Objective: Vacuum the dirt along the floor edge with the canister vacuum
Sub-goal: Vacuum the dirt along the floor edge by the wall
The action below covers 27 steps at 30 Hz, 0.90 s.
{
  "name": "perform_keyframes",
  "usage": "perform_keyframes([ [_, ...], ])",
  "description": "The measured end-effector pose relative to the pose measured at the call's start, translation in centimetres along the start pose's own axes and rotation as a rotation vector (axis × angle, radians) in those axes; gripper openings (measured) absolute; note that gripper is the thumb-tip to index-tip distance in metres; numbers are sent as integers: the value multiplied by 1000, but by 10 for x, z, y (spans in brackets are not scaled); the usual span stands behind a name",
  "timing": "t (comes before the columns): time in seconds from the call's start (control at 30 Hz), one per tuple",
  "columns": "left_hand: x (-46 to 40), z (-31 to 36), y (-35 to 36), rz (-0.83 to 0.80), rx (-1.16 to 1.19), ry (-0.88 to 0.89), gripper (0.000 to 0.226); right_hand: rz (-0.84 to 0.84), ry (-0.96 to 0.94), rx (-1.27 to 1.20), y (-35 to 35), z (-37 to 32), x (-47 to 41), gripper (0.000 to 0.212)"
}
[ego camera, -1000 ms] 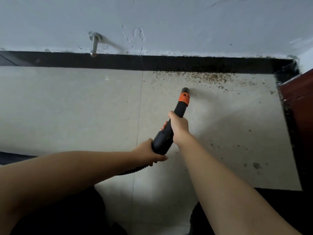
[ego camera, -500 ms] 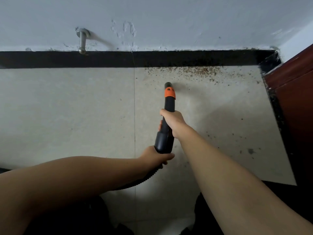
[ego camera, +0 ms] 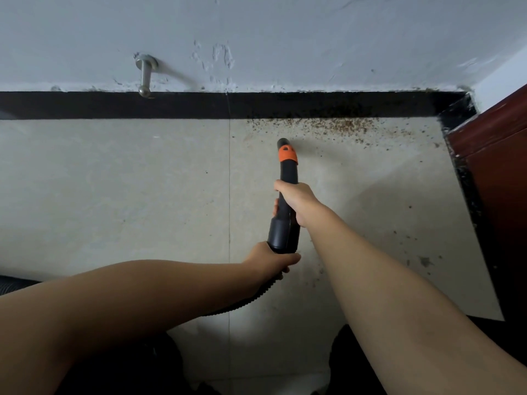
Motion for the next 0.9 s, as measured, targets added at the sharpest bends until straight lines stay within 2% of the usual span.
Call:
perform_keyframes([
  [0.33, -15, 26, 16, -54, -26, 37, 30, 70, 8, 2, -35, -17, -4, 14],
  [0.67, -3, 4, 2, 54, 122, 22, 29, -47, -5, 94, 8, -11, -8, 11],
  [0.9, -3, 11, -20, 109, 127, 38, 26, -64, -16, 109, 30, -28, -15, 13],
])
Point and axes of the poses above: each hand's wrist, its own x-axis away from the middle knuckle, its own y-axis out of the palm, z = x × y, the point moved 1 cm from there along -x, towards the middle knuckle, and after that the axes turned 10 degrees about -z, right-handed, at the moved point
